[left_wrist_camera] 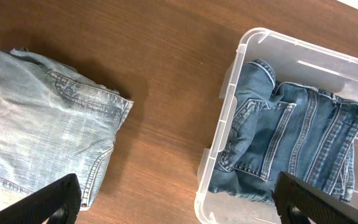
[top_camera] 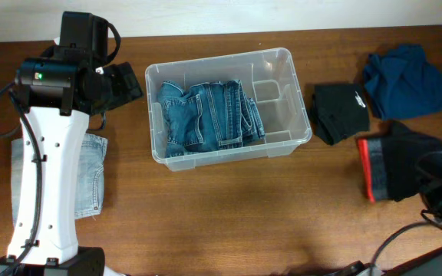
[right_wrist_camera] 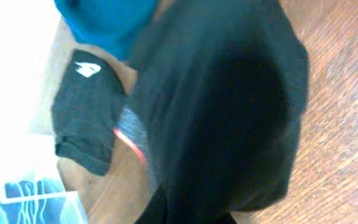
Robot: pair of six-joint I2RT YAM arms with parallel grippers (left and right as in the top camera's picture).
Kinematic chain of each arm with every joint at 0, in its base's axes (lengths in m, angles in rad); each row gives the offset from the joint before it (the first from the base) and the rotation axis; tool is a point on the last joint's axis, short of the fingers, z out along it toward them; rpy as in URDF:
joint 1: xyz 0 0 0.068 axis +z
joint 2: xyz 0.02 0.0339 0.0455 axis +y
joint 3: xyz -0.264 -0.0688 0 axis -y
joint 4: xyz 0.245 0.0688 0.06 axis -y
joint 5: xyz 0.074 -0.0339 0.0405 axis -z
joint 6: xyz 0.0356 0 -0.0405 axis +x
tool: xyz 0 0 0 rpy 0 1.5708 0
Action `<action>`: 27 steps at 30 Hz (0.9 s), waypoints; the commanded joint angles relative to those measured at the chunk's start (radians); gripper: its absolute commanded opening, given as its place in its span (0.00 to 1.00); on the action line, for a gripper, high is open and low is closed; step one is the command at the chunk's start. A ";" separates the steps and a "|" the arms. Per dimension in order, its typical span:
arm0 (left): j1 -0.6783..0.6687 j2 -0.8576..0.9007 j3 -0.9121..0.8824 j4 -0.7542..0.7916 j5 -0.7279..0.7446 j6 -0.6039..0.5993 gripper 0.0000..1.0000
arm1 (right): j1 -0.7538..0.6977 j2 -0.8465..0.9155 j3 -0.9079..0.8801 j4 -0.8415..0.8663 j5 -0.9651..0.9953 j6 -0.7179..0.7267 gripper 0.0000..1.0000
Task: Pack container
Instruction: 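Lift the black-and-grey garment with the right gripper toward the bin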
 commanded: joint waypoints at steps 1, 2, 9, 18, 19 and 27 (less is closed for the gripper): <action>0.004 0.004 -0.002 -0.001 0.000 0.010 0.99 | 0.025 -0.120 0.055 -0.024 0.006 0.018 0.04; 0.004 0.004 -0.002 0.000 0.000 0.010 0.99 | 0.042 -0.148 0.068 -0.039 0.012 0.018 0.04; 0.004 0.004 -0.002 0.000 0.000 0.010 0.99 | 0.221 -0.248 0.224 -0.200 0.237 0.006 0.04; 0.004 0.004 -0.002 0.000 0.000 0.010 0.99 | 0.451 -0.250 0.445 -0.319 0.184 0.002 0.04; 0.004 0.004 -0.002 0.000 0.000 0.010 0.99 | 0.489 -0.250 0.483 -0.325 0.177 0.002 0.04; 0.004 0.004 -0.002 0.000 0.000 0.010 0.99 | 0.829 -0.207 0.759 -0.285 0.175 0.007 0.04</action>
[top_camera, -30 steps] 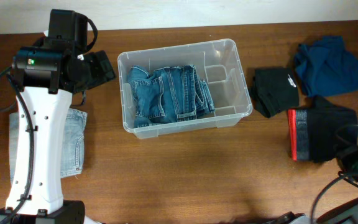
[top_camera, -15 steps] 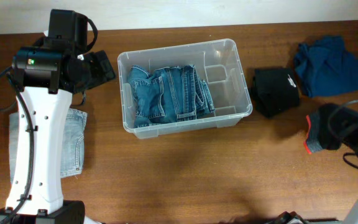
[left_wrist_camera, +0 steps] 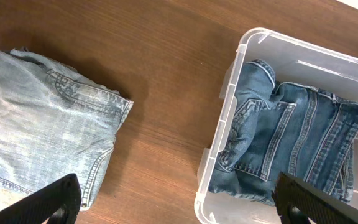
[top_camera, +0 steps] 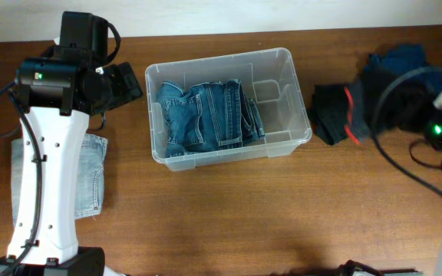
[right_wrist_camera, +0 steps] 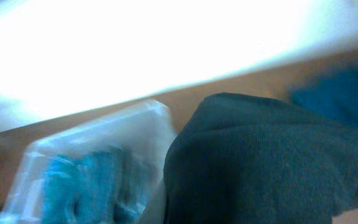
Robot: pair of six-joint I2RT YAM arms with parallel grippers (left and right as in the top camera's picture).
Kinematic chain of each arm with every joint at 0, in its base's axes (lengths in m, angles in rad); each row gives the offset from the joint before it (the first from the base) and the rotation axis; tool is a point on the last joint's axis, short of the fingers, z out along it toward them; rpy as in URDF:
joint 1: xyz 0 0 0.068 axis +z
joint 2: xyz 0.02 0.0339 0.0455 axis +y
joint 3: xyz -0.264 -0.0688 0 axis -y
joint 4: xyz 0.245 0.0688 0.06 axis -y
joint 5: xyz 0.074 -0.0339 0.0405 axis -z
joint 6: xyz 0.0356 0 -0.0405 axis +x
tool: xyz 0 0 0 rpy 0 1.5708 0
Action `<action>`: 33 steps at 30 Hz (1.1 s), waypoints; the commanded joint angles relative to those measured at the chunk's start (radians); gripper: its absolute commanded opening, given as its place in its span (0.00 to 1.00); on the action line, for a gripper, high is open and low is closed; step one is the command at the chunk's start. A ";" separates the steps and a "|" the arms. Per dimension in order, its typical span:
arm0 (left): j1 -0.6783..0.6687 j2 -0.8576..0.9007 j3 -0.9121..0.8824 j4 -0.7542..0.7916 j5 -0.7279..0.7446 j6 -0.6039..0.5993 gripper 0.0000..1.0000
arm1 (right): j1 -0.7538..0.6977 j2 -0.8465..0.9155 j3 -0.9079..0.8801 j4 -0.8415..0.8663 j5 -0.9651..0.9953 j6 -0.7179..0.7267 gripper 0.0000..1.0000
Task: Pack container
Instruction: 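Lift the black-and-grey garment with the right gripper toward the bin, then lower the black-and-grey garment into the bin's right side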
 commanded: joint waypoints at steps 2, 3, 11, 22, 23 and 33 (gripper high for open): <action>0.004 0.004 -0.002 0.000 0.000 0.010 0.99 | 0.205 0.042 0.157 0.072 -0.023 -0.007 0.04; 0.004 0.005 -0.002 0.000 0.000 0.010 0.99 | 0.246 0.058 0.172 0.100 -0.023 -0.006 0.04; 0.004 0.004 -0.002 0.000 0.000 0.010 0.99 | 0.419 0.241 0.179 0.272 -0.042 0.020 0.04; 0.004 0.004 -0.002 0.000 0.000 0.010 0.99 | 0.534 0.531 0.179 0.543 -0.256 0.080 0.04; 0.004 0.004 -0.002 0.000 0.000 0.010 0.99 | 0.543 0.536 0.179 0.570 -0.261 0.093 0.04; 0.004 0.004 -0.002 0.000 0.000 0.010 0.99 | 0.573 0.560 0.178 0.433 -0.175 0.028 0.04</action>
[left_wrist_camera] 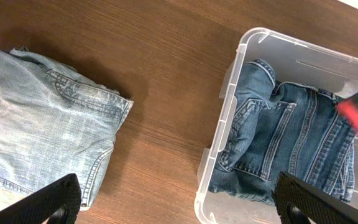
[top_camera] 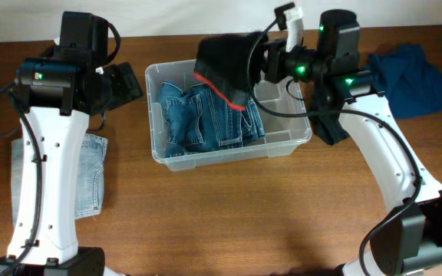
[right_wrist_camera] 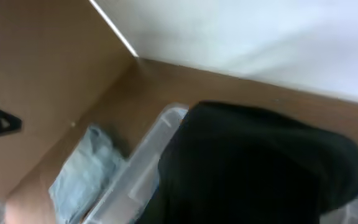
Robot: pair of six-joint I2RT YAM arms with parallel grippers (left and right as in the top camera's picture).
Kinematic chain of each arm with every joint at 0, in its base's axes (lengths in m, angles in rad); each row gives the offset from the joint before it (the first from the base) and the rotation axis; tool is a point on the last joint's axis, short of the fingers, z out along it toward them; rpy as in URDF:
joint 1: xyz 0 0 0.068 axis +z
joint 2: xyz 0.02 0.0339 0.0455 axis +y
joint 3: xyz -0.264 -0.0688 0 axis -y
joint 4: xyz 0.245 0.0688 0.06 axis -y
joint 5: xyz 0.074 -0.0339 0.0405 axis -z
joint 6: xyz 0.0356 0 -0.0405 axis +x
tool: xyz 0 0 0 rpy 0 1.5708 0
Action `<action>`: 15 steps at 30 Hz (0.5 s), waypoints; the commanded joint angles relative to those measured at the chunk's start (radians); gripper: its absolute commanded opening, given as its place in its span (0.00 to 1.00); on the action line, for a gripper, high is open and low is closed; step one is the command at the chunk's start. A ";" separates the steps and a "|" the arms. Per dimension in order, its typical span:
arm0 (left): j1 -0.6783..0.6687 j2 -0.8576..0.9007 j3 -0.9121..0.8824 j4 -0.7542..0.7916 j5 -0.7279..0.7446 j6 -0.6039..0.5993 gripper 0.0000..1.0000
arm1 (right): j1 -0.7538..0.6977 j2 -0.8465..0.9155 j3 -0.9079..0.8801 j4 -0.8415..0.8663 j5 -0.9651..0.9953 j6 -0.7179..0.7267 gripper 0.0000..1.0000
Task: Pack container
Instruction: 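Lower the black-and-grey garment into the bin's right side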
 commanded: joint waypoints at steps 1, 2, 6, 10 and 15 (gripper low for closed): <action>0.004 0.004 -0.002 0.000 -0.001 0.010 0.99 | 0.002 0.024 0.018 -0.069 0.039 -0.084 0.04; 0.004 0.004 -0.002 0.000 -0.001 0.010 0.99 | 0.000 0.033 0.018 -0.076 0.037 -0.085 0.04; 0.004 0.004 -0.002 0.000 -0.001 0.010 0.99 | -0.003 0.054 0.018 -0.108 0.045 -0.086 0.04; 0.004 0.005 -0.002 0.000 -0.001 0.010 0.99 | -0.003 0.068 0.018 -0.163 0.113 -0.097 0.04; 0.004 0.004 -0.002 0.000 0.000 0.010 0.99 | -0.006 0.074 0.018 -0.163 0.124 -0.083 0.04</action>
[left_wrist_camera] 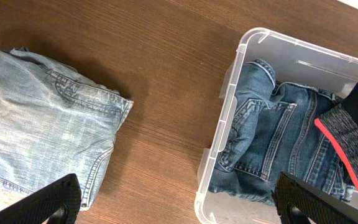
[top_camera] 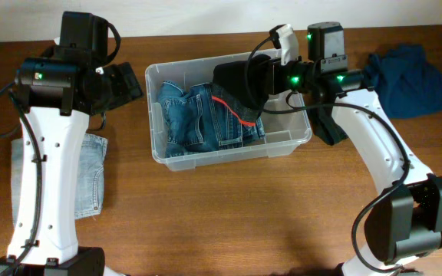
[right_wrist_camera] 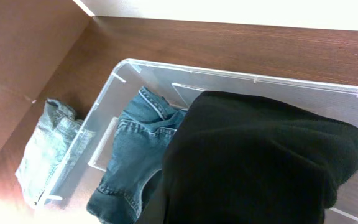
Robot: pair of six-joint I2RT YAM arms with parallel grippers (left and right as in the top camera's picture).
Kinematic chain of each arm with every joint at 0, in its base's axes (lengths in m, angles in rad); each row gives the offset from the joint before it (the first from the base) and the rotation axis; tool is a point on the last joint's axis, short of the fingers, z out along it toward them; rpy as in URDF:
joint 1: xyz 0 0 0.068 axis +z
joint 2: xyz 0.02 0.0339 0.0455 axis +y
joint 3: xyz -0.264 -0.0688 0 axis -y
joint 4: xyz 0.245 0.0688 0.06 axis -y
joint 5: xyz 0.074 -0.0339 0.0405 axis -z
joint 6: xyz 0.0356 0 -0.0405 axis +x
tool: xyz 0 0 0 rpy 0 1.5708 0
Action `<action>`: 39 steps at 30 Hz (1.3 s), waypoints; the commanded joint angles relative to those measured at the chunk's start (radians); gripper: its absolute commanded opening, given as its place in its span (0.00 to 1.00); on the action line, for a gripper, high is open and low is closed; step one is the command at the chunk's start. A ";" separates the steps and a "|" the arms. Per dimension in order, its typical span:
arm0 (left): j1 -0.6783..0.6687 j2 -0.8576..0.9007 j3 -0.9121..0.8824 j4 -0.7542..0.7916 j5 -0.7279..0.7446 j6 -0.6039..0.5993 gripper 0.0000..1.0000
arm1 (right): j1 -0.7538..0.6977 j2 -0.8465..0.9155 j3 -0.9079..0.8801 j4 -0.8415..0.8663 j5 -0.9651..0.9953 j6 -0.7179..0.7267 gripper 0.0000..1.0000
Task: Pack container
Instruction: 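Lower the black-and-grey garment into the bin's right side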
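A clear plastic container (top_camera: 229, 151) stands mid-table with dark blue jeans (top_camera: 194, 115) folded inside. My right gripper (top_camera: 271, 75) is shut on a black garment with red trim (top_camera: 240, 86), which hangs into the container's right half over the jeans. In the right wrist view the black garment (right_wrist_camera: 260, 162) hides the fingers; the container rim (right_wrist_camera: 241, 78) and jeans (right_wrist_camera: 132, 155) show beyond it. My left gripper (left_wrist_camera: 179, 202) stands open and empty above the table, left of the container (left_wrist_camera: 219, 155). The garment's red trim (left_wrist_camera: 344, 143) shows at the frame's right.
Folded light blue jeans (top_camera: 90, 172) lie at the table's left, partly under the left arm, and show as light jeans (left_wrist_camera: 42, 137) in the left wrist view. A blue garment (top_camera: 409, 77) lies at the far right. A black folded shirt (top_camera: 332, 126) is partly under the right arm.
The black garment was held above the container's back middle. Now it sits lower and a little to the right, reaching into the container over the jeans. The left arm has not moved.
The black garment lay at the table's right edge with my right gripper at it. Then it was lifted near the black shirt. Then it hung over the container, and now it reaches into it. The left gripper stayed open throughout.
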 commanded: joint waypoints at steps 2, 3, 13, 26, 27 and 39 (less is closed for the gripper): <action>0.004 0.004 -0.002 0.000 -0.001 0.010 0.99 | -0.003 -0.003 0.019 -0.020 0.068 0.052 0.04; 0.004 0.004 -0.002 0.000 -0.001 0.010 0.99 | -0.003 -0.003 0.019 -0.037 0.094 0.063 0.04; 0.004 0.004 -0.002 0.000 -0.001 0.010 0.99 | -0.002 -0.003 0.019 -0.266 0.300 0.073 0.04; 0.004 0.004 -0.002 0.000 -0.001 0.010 0.99 | 0.032 -0.002 0.016 -0.436 0.452 0.073 0.04; 0.004 0.004 -0.002 0.000 -0.001 0.010 0.99 | 0.039 -0.002 0.014 -0.438 0.460 0.073 0.05; 0.004 0.004 -0.002 0.000 -0.001 0.010 0.99 | 0.063 0.009 0.009 -0.477 0.477 0.095 0.52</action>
